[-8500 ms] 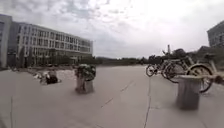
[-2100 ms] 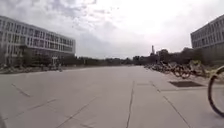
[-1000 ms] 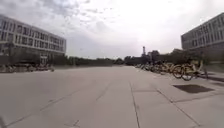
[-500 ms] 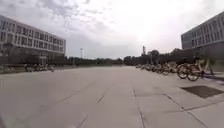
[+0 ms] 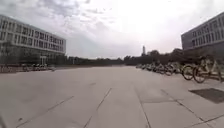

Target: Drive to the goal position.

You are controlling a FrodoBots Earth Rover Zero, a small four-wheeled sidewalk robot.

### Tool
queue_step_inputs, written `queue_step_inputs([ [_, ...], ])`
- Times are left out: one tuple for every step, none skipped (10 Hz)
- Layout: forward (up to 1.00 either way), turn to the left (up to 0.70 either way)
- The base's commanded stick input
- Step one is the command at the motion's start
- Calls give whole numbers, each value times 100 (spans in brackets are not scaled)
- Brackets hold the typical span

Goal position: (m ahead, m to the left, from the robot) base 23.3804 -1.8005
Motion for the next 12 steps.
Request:
queue_step_inputs([
  [70, 0],
  [70, 0],
  [70, 0],
  [70, 0],
  [70, 0],
  [70, 0],
  [70, 0],
  [70, 0],
  [70, 0],
  [70, 0],
  [70, 0],
  [70, 0],
])
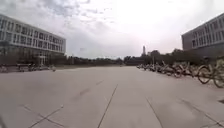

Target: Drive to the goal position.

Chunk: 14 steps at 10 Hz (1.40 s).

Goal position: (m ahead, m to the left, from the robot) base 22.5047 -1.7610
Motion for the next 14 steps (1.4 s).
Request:
queue_step_inputs([
  [70, 0],
  [70, 0],
  [70, 0],
  [70, 0],
  [70, 0],
  [70, 0],
  [70, 0],
  [70, 0],
  [70, 0],
  [70, 0],
  [70, 0],
  [70, 0],
  [70, 0],
  [70, 0],
])
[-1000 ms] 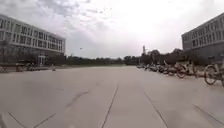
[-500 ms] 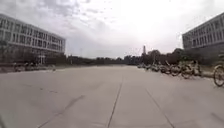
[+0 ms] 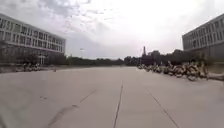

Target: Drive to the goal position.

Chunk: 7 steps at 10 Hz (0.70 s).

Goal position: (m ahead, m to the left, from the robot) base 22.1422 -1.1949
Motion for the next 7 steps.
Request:
queue_step_inputs([
  [70, 0],
  [70, 0],
  [70, 0],
  [70, 0],
  [70, 0],
  [70, 0],
  [70, 0],
])
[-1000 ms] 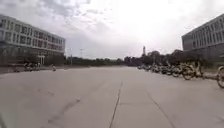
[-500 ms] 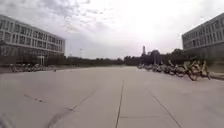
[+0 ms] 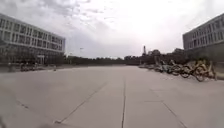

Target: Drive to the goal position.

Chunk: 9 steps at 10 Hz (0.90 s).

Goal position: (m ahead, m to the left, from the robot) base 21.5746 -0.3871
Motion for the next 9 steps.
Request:
queue_step_inputs([
  [70, 0],
  [70, 0],
  [70, 0],
  [70, -4],
  [70, -32],
  [70, -16],
  [70, 0],
  [70, 0],
  [70, 0],
])
